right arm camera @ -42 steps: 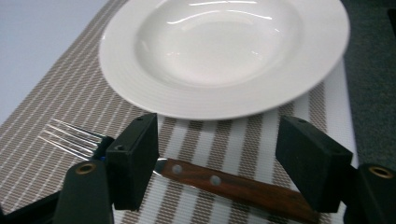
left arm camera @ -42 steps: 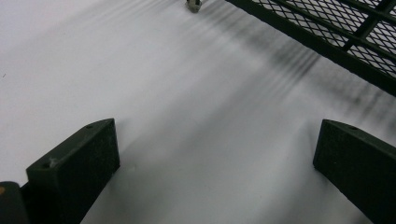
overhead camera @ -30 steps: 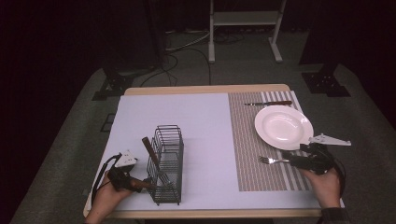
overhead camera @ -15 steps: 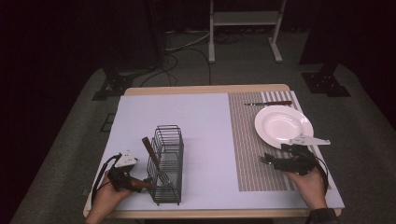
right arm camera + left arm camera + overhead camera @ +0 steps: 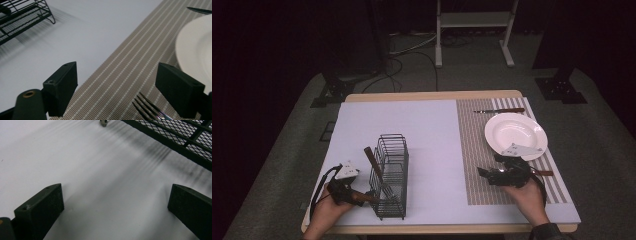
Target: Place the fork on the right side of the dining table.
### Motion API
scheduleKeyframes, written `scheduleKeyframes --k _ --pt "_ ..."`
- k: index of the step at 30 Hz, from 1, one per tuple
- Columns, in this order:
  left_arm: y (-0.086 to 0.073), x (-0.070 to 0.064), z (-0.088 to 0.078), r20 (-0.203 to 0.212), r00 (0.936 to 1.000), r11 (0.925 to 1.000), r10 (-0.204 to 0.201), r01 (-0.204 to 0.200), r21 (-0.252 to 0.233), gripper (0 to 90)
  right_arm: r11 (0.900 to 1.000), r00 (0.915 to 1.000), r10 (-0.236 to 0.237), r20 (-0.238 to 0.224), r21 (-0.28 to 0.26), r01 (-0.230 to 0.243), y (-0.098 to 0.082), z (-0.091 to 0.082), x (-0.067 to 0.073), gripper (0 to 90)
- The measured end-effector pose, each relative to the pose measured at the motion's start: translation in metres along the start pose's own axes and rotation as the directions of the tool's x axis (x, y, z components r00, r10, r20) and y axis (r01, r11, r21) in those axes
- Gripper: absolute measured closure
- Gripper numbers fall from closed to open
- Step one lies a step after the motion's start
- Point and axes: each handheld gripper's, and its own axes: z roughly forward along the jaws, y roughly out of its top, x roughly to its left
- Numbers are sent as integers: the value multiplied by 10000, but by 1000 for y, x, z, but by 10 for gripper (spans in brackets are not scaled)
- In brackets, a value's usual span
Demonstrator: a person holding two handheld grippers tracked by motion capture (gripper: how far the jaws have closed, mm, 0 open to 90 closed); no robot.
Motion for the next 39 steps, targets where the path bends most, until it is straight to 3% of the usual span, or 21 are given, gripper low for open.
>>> scheduleKeyframes --k 6,8,15,27,30,39 --pt "0 0 0 0 10000 10000 -2 2 -1 0 9992 9986 -396 -341 80 399 5 12 14 168" --pt "0 0 0 1 10000 10000 -2 2 0 0 9971 9958 -741 -530 144 749 9 20 23 168" --pt "0 0 0 0 10000 10000 -1 1 0 0 9931 9904 -1095 -846 329 1126 13 33 39 169" --pt "0 0 0 1 10000 10000 -1 1 1 0 9828 9746 -1617 -1549 637 1732 18 65 66 170" --pt "0 0 0 3 10000 10000 33 -33 31 0 9791 9664 -1774 -1860 662 1925 20 77 74 169" --pt "0 0 0 5 10000 10000 29 -29 27 0 9696 9553 -2018 -2159 939 2261 21 101 87 150"
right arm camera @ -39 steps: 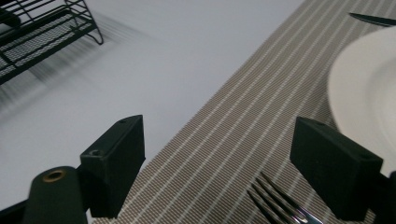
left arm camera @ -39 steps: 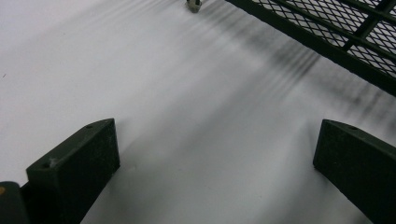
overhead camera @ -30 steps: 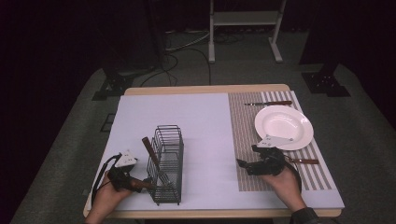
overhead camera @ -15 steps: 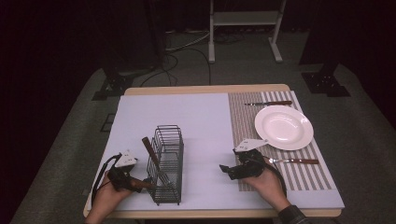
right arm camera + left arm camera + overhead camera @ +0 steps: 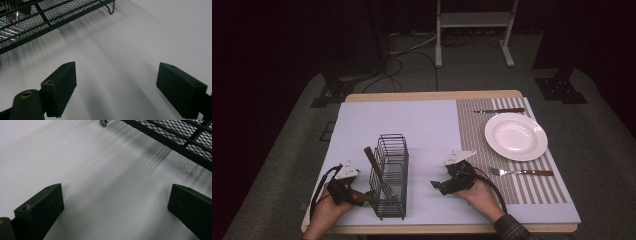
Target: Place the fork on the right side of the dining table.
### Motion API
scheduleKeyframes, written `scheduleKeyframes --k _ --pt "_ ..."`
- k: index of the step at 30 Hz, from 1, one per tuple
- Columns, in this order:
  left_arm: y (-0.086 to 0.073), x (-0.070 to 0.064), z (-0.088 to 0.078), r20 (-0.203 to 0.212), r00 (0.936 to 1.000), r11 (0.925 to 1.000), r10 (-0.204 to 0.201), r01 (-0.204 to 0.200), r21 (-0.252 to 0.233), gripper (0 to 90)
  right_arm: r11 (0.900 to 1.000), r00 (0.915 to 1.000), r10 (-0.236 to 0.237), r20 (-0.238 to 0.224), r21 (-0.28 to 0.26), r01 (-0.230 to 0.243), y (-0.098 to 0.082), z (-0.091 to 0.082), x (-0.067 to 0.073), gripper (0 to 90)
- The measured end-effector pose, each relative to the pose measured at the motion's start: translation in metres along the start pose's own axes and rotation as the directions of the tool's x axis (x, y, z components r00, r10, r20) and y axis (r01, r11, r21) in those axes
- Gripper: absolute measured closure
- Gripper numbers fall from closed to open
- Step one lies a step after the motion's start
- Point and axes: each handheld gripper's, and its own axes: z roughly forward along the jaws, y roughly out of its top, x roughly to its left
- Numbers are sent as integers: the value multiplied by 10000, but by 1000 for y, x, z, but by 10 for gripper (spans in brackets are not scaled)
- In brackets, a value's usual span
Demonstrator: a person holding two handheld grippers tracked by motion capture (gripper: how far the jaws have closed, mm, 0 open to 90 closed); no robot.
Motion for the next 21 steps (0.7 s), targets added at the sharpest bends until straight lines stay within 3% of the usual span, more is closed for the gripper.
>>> scheduleKeyframes --k 8,11,21 --pt "0 0 0 -1 10000 10000 0 0 -1 0 9988 9990 -421 -130 243 424 1 19 7 149" --pt "0 0 0 -2 10000 10000 -3 3 -4 0 9953 9964 -838 109 496 831 -2 24 11 140" --pt "0 0 0 -8 10000 10000 -28 28 -26 0 9955 9960 -884 142 349 878 -4 25 11 135"
